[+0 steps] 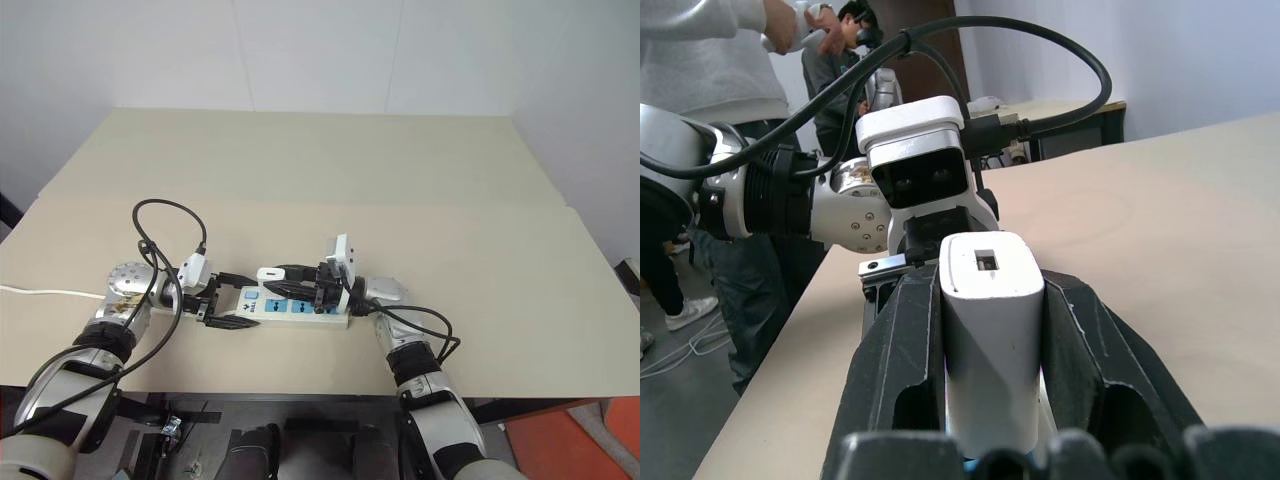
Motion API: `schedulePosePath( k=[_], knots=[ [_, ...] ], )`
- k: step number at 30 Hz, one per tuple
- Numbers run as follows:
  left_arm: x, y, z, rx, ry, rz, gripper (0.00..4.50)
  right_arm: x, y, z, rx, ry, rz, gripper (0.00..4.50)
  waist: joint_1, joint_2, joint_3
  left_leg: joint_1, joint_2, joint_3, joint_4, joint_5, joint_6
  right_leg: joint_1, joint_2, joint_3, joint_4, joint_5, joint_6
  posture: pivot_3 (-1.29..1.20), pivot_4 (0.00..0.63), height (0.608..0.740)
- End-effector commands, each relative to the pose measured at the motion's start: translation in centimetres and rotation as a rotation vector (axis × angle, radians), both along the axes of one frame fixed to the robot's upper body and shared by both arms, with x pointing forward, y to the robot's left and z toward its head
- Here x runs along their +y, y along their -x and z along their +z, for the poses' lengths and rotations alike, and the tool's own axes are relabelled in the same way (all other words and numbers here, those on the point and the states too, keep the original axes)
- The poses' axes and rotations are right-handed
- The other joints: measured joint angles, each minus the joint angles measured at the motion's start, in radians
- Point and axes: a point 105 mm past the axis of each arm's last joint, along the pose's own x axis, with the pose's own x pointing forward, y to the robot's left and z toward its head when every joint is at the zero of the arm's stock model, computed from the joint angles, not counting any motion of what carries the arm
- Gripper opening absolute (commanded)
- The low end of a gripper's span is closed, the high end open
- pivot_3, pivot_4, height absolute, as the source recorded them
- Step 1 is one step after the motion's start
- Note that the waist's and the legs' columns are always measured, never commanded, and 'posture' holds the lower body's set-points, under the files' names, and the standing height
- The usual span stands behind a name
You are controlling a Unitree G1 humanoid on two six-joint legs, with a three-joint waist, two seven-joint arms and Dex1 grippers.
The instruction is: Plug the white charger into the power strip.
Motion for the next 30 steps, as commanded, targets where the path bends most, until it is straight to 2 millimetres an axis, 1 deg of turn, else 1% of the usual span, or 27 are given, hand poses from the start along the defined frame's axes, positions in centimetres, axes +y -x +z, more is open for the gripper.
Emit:
schedulePosePath(
  k=[1, 8, 19, 24, 30],
  knots=[
    [0.4, -0.3, 0.9, -0.044, -0.001, 0.005, 3.27, -0.5, -0.4, -0.2, -0.007, 0.012, -0.027, 1.11, 0.0, 0.0, 0.0, 0.0, 0.0, 0.0, 0.0, 0.0, 0.0, 0.0, 0.0, 0.0, 0.0, 0.0, 0.0, 0.0, 0.15, 0.74],
    [0.4, -0.3, 0.9, -0.045, -0.003, 0.008, 3.27, -1.3, -0.4, -0.8, 0.0, 0.039, -0.039, 1.11, 0.0, 0.0, 0.0, 0.001, 0.0, 0.0, 0.0, 0.0, 0.0, 0.001, 0.0, 0.0, -0.001, 0.0, 0.0, 0.0, 0.15, 0.74],
    [0.2, -0.4, 0.8, -0.048, -0.001, 0.005, 3.27, -0.6, -0.6, -1.3, 0.018, 0.034, -0.08, 1.11, 0.0, 0.0, 0.0, 0.006, 0.0, 0.0, -0.001, 0.0, 0.0, 0.006, 0.0, 0.0, -0.002, 0.0, 0.0, 0.0, 0.15, 0.74],
    [0.3, -0.4, 0.8, -0.05, -0.002, 0.009, 3.27, -1.1, -0.3, -2.1, 0.012, 0.061, -0.075, 1.11, 0.0, 0.0, 0.0, 0.007, 0.0, 0.0, -0.001, 0.0, 0.0, 0.007, 0.0, 0.0, -0.002, 0.0, 0.0, 0.0, 0.15, 0.74],
    [0.4, -0.4, 0.9, -0.053, -0.001, 0.013, 3.27, -1.5, 0.3, -2.2, -0.031, 0.073, -0.065, 1.11, 0.0, -0.001, 0.0, 0.007, 0.0, 0.0, -0.002, 0.0, 0.0, 0.008, 0.0, 0.0, -0.003, 0.0, 0.0, 0.0, 0.15, 0.74]
  ],
)
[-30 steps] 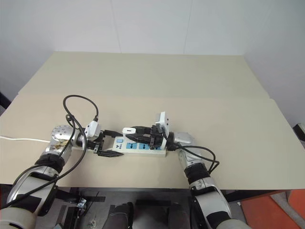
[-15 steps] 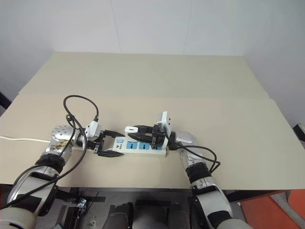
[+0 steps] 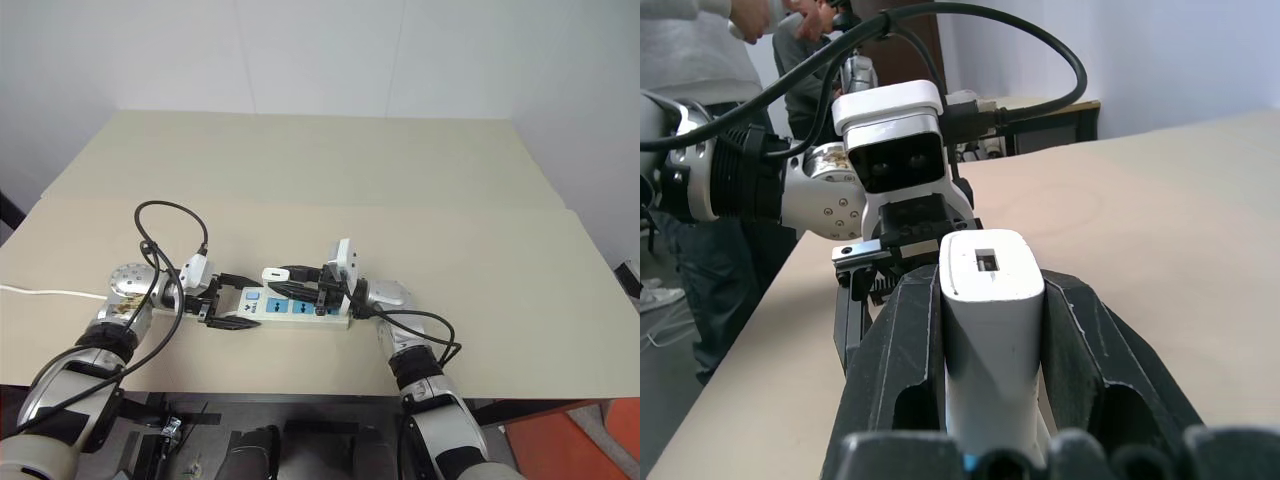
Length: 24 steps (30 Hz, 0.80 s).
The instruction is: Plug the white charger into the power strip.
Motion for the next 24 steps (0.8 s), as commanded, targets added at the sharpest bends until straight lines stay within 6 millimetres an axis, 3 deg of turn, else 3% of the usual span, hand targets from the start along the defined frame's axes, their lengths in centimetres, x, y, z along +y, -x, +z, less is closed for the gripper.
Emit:
schedulePosePath(
  k=[1, 10, 24],
  knots=[
    [0.5, -0.4, 1.1, -0.057, -0.002, 0.01, 3.27, -0.9, 0.4, -1.6, 0.023, 0.047, -0.007, 1.11, 0.0, 0.0, 0.0, 0.0, 0.0, 0.0, 0.0, 0.0, 0.0, 0.0, 0.0, 0.0, 0.0, 0.0, 0.0, 0.0, 0.15, 0.74],
    [0.3, -0.3, 1.3, -0.05, 0.015, 0.003, 3.27, -0.3, -0.1, -3.4, 0.08, 0.171, -0.01, 1.11, 0.0, 0.0, 0.0, 0.001, 0.0, 0.0, 0.0, 0.0, 0.0, 0.0, 0.0, 0.0, 0.0, 0.0, 0.0, 0.0, 0.15, 0.74],
    [0.3, -0.1, 1.1, -0.046, 0.015, 0.0, 3.27, -1.2, -0.6, -5.6, 0.126, 0.295, 0.039, 1.11, -0.001, 0.0, -0.001, 0.002, 0.0, 0.0, 0.0, 0.0, 0.0, 0.002, 0.0, 0.0, 0.0, 0.0, 0.0, 0.0, 0.15, 0.74]
  ],
)
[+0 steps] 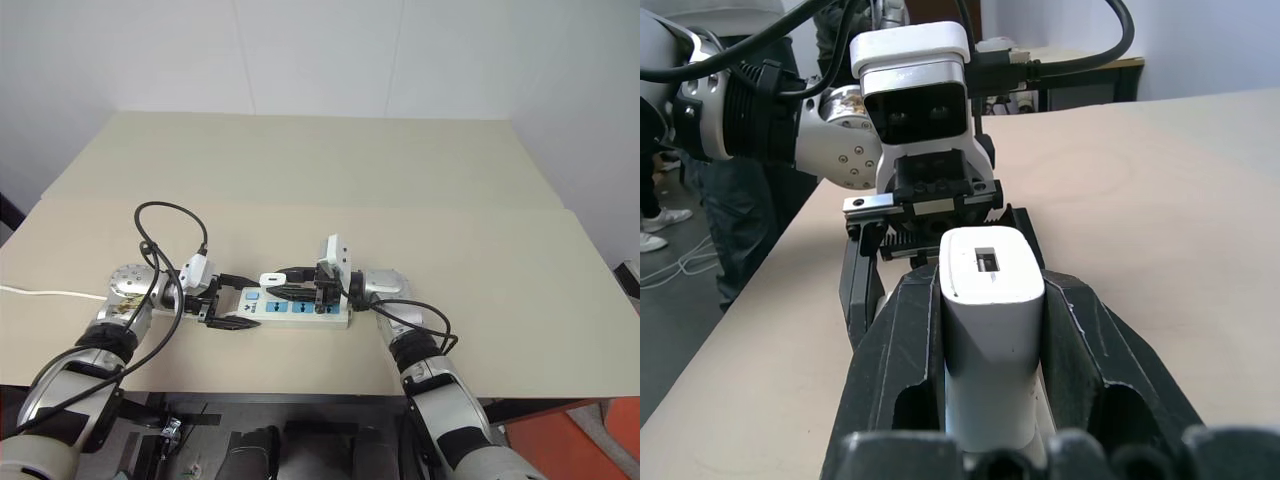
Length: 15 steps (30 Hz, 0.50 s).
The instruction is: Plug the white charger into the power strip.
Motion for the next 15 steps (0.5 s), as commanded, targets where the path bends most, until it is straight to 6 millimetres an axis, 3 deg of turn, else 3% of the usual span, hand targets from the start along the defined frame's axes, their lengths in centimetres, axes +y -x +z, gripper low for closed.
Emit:
schedulePosePath(
  k=[1, 10, 15],
  knots=[
    [0.19, -0.14, 1.28, -0.06, 0.015, -0.01, 3.27, -1.8, 0.27, -5.04, 0.103, 0.162, -0.046, 1.11, 0.0, 0.0, 0.0, 0.0, 0.0, 0.0, 0.0, 0.0, 0.0, 0.0, 0.0, 0.0, 0.0, 0.0, 0.0, 0.0, 0.15, 0.74],
    [0.19, -0.18, 1.31, -0.064, 0.015, -0.008, 3.27, -1.58, 0.16, -4.9, 0.054, 0.154, -0.049, 1.11, 0.0, 0.0, -0.001, 0.001, 0.0, 0.0, 0.0, 0.0, 0.0, 0.001, 0.0, 0.0, 0.0, 0.0, 0.0, 0.0, 0.15, 0.74],
    [0.19, -0.22, 1.28, -0.065, 0.012, -0.007, 3.27, -1.64, -0.05, -5.09, 0.065, 0.178, -0.055, 2.68, 0.0, -0.003, -0.003, 0.002, 0.0, 0.0, -0.001, 0.0, 0.0, 0.001, 0.0, 0.0, 0.0, 0.0, 0.0, 0.0, 0.15, 0.74]
  ],
)
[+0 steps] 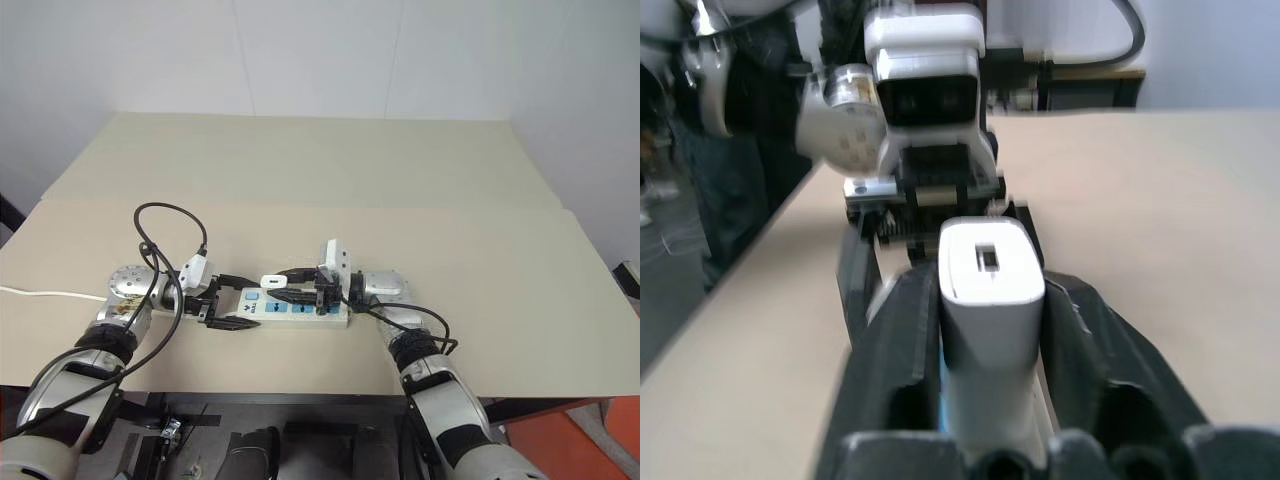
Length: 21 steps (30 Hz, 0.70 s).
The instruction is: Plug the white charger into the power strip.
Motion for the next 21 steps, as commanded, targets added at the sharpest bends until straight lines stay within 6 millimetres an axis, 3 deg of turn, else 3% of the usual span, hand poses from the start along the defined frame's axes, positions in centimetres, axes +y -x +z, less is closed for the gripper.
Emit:
schedulePosePath(
  k=[1, 6, 18, 21],
  knots=[
    [0.1, -0.2, 1.4, -0.066, 0.013, -0.012, 3.27, -1.6, 0.2, -4.7, 0.148, 0.134, -0.056, 2.97, 0.0, -0.001, -0.001, 0.0, 0.0, 0.0, 0.0, 0.0, 0.0, 0.0, 0.0, 0.0, 0.0, 0.0, 0.0, 0.0, 0.15, 0.74],
    [0.2, -0.3, 1.4, -0.067, 0.014, -0.009, 3.27, -1.7, 0.3, -4.5, 0.145, 0.126, -0.048, 4.48, 0.0, -0.001, -0.001, 0.0, 0.0, 0.0, 0.0, 0.0, 0.0, 0.0, 0.0, 0.0, 0.0, 0.0, 0.0, 0.0, 0.15, 0.74],
    [0.0, -0.7, 2.0, -0.06, 0.054, 0.008, 3.27, -2.7, 0.8, -1.7, 0.013, 0.054, -0.004, 4.48, 0.0, -0.001, -0.001, 0.0, 0.0, 0.0, -0.002, 0.0, 0.0, 0.0, 0.0, 0.0, -0.002, 0.0, 0.0, 0.0, 0.15, 0.74],
    [0.0, -0.6, 2.0, -0.054, 0.029, -0.002, 4.21, -3.4, 0.6, -1.0, -0.02, 0.029, -0.03, 4.5, 0.001, -0.001, -0.001, 0.0, 0.0, 0.0, -0.002, 0.0, 0.0, 0.0, 0.0, 0.0, -0.002, 0.0, 0.0, 0.0, 0.15, 0.74]
  ],
)
